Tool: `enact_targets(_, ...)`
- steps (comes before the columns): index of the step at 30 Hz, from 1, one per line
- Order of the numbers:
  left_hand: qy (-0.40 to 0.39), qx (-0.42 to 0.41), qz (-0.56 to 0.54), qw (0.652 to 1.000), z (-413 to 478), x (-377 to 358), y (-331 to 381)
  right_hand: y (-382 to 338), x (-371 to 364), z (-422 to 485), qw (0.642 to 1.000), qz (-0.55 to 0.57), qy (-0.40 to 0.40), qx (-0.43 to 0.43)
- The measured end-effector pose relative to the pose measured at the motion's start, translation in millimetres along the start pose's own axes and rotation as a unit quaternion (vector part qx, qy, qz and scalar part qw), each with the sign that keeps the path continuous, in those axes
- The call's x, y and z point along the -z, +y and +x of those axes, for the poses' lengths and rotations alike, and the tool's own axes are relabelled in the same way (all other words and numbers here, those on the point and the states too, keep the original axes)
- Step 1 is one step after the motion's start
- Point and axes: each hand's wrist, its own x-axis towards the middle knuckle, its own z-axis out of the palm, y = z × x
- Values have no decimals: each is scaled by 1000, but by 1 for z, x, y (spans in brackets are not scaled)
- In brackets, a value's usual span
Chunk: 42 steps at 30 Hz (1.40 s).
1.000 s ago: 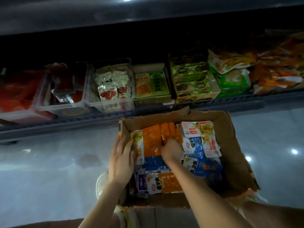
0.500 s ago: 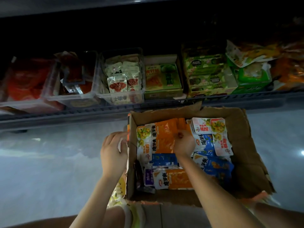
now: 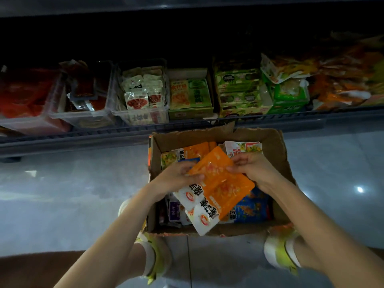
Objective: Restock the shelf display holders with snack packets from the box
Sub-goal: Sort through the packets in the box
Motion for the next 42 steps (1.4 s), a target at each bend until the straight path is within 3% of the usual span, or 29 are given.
enact_targets(4, 43, -13, -88, 995, -9, -7, -10, 0, -5, -7, 998, 53, -14, 17)
enact_targets(6, 8, -10, -128, 992, -18, -4, -13, 1, -4, -13, 997, 66, -25, 23)
enact_targets(8, -25, -8, -109, 994, -24, -4, -15, 1, -5, -16, 997, 57, -27, 32)
enact_targets(13, 26, -54, 17, 998, -24, -4, -20, -4, -10, -18, 998, 15, -56, 18)
enact_targets(17, -34, -15, -39, 999, -27, -8, -22, -5, -11, -19, 998, 43, -56, 1)
enact_targets(23, -18, 43, -81, 996, -25, -24, -30, 3, -23, -12, 996, 89, 10, -12)
enact_targets(27, 41, 61, -25, 997, -17, -27, -34, 14, -31, -5, 991, 116, 71, -19)
enact_targets(31, 28, 70, 19, 997, -11, -31, -36, 22, -33, -4, 989, 88, 122, 11)
enact_targets(36, 105, 73, 24, 992, -5, -32, -30, 25, -26, -8, 991, 9, 111, 74)
enact_targets(42, 53, 36, -26, 998, -7, -30, -30, 24, -24, -16, 997, 16, 53, 58)
